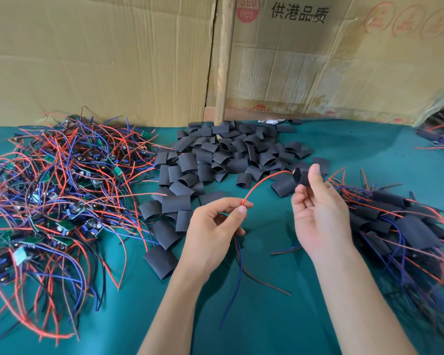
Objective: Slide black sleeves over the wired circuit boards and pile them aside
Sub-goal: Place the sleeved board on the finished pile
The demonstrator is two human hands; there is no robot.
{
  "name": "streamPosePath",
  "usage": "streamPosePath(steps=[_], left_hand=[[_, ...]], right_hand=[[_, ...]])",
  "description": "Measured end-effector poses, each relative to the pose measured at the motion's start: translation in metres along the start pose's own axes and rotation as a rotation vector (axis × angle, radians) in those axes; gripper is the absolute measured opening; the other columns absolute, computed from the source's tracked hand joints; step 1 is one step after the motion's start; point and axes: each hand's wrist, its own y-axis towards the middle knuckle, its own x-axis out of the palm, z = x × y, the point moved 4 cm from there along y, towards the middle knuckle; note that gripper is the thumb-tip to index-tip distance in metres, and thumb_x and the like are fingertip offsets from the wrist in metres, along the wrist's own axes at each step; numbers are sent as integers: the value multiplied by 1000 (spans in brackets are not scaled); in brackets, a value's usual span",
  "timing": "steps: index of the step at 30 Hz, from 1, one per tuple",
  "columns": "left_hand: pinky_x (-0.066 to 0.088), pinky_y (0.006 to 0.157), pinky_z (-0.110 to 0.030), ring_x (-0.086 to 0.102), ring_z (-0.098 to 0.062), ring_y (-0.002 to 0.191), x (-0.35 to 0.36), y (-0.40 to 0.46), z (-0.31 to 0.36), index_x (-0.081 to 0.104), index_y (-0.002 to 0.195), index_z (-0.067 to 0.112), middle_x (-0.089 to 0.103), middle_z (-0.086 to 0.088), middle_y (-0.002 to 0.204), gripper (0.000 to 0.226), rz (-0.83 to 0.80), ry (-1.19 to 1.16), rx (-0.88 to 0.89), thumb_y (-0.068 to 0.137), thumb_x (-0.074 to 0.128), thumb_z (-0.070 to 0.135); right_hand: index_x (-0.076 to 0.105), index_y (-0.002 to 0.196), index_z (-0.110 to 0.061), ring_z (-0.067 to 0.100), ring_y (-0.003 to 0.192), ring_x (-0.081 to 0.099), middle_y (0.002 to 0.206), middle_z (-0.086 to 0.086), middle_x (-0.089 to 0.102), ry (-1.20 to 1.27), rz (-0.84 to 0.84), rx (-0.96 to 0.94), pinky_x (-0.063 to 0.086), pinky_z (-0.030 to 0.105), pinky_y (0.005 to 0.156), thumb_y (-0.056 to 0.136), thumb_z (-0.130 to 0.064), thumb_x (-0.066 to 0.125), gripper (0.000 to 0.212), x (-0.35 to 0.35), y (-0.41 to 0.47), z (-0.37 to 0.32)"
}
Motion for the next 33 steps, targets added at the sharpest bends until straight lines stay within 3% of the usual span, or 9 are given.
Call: streamPosePath(steps=[7, 17, 21, 24, 26, 29, 31, 33], left_hand=[[39, 53, -12, 63, -12, 62, -1, 1, 0, 79, 91, 28, 68, 7, 79, 23, 9, -7, 14, 99, 64, 12], [41, 56, -15, 63, -11, 61, 1, 0, -2, 78, 91, 30, 67, 12, 77, 21, -16, 88, 47, 98, 66, 15], [46, 62, -17, 62, -8, 57, 3, 1, -3, 79, 90, 29, 67, 12, 73, 19, -17, 145, 62, 97, 67, 16], [43, 57, -15, 62, -8, 55, 2, 1, -3, 78, 90, 27, 68, 13, 69, 12, 5, 151, 62, 95, 71, 18], [46, 56, -19, 68, -12, 59, 0, 0, -3, 75, 93, 26, 72, 7, 72, 9, 22, 114, 47, 92, 75, 17], [59, 67, -28, 75, -24, 79, -3, 1, -4, 69, 110, 25, 76, -4, 90, 29, 1, -9, 1, 84, 79, 18], [61, 80, -33, 74, -25, 88, -5, 2, -5, 69, 112, 22, 76, -7, 98, 35, -12, -61, -17, 79, 72, 12], [61, 84, -33, 75, -22, 91, -4, 2, -6, 68, 114, 17, 76, -9, 104, 38, -38, -79, -16, 83, 62, -3]], right_hand=[[58, 90, -17, 5, 59, 62, 72, -3, 63, 26, 81, 40, 48, 13, 55, 91, -24, 77, 20, -7, 3, 3], [60, 89, -16, 6, 59, 62, 66, -4, 62, 63, 9, 88, 49, 14, 55, 91, -24, 76, 18, 1, 0, 10], [61, 85, -15, 6, 57, 58, 71, -3, 64, -15, -171, 177, 47, 15, 49, 78, -21, 80, 21, 12, -8, 24], [62, 91, -9, 12, 57, 55, 82, 11, 68, -237, -349, 178, 46, 19, 50, 72, -18, 89, 35, 19, -15, 33], [63, 92, -8, 15, 58, 55, 84, 15, 68, -379, -389, 122, 44, 21, 51, 67, -16, 92, 40, 21, -17, 33], [69, 81, -21, 15, 57, 56, 79, 8, 73, -471, -397, 61, 42, 22, 51, 68, -17, 90, 25, 19, -17, 30], [69, 78, -25, 13, 56, 56, 75, 3, 73, -536, -384, 37, 42, 22, 50, 74, -9, 88, 26, 17, -16, 29], [66, 82, -21, 14, 56, 55, 73, 3, 71, -536, -382, 46, 42, 22, 50, 78, -4, 85, 25, 16, -16, 30]])
